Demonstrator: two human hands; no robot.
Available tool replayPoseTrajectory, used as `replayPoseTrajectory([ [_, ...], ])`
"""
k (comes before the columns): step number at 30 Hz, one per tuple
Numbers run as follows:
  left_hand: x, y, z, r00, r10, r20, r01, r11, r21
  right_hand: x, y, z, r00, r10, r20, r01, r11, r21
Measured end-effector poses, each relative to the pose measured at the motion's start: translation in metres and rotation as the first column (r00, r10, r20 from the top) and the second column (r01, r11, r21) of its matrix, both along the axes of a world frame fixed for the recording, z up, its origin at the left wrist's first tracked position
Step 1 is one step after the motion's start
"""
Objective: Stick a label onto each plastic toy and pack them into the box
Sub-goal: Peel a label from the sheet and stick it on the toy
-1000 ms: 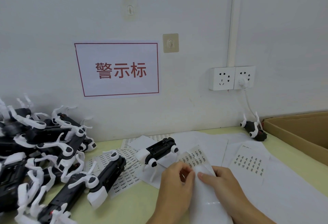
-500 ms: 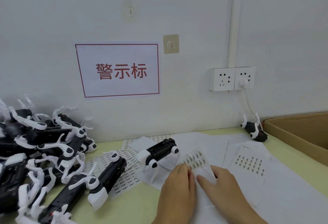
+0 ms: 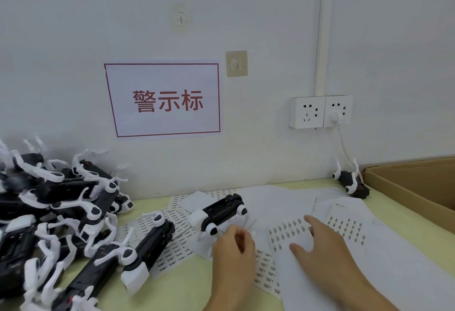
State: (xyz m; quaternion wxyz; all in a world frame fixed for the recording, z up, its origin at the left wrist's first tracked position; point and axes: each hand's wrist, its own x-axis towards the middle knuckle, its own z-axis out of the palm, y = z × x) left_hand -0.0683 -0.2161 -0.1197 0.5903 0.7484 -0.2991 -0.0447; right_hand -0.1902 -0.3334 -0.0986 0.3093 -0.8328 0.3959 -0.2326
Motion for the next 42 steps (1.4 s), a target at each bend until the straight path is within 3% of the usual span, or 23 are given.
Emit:
replayPoseTrajectory([
  [3, -0.001, 0.0, 0.0, 1.0, -0.013, -0.026, 0.012, 1.0, -0.026, -0.001, 0.002, -0.002, 0.997, -0.07, -0.027, 0.063, 0.978, -0.197],
  [5, -0.001, 0.001, 0.001, 0.999, -0.018, -0.033, 0.016, 0.999, -0.036, 0.0, 0.01, -0.001, 0.997, -0.004, 0.082, 0.029, 0.952, -0.304],
  [8, -0.001, 0.001, 0.002, 1.0, -0.017, -0.026, 0.016, 0.999, -0.049, 0.002, 0.029, 0.003, 0.959, 0.201, 0.199, -0.141, 0.949, -0.28],
  [12, -0.001, 0.001, 0.002, 0.999, -0.017, -0.029, 0.015, 0.998, -0.059, 0.008, 0.047, -0.004, 0.931, 0.348, 0.111, -0.319, 0.922, -0.218],
  [19, -0.001, 0.0, 0.002, 1.0, -0.011, -0.028, 0.009, 0.998, -0.069, 0.011, 0.052, 0.0, 0.875, 0.482, 0.055, -0.473, 0.873, -0.12],
  [28, -0.005, 0.003, 0.006, 0.994, -0.101, -0.043, 0.097, 0.993, -0.073, 0.012, 0.046, -0.006, 0.899, 0.414, 0.145, -0.407, 0.91, -0.079],
  [34, -0.006, 0.003, 0.005, 0.993, -0.117, -0.034, 0.115, 0.992, -0.047, 0.01, 0.04, -0.006, 0.921, 0.253, 0.297, -0.29, 0.953, 0.087],
  [42, -0.004, 0.001, 0.001, 0.986, -0.169, 0.007, 0.169, 0.984, -0.056, 0.009, 0.038, -0.005, 0.936, 0.188, 0.297, -0.237, 0.962, 0.136],
])
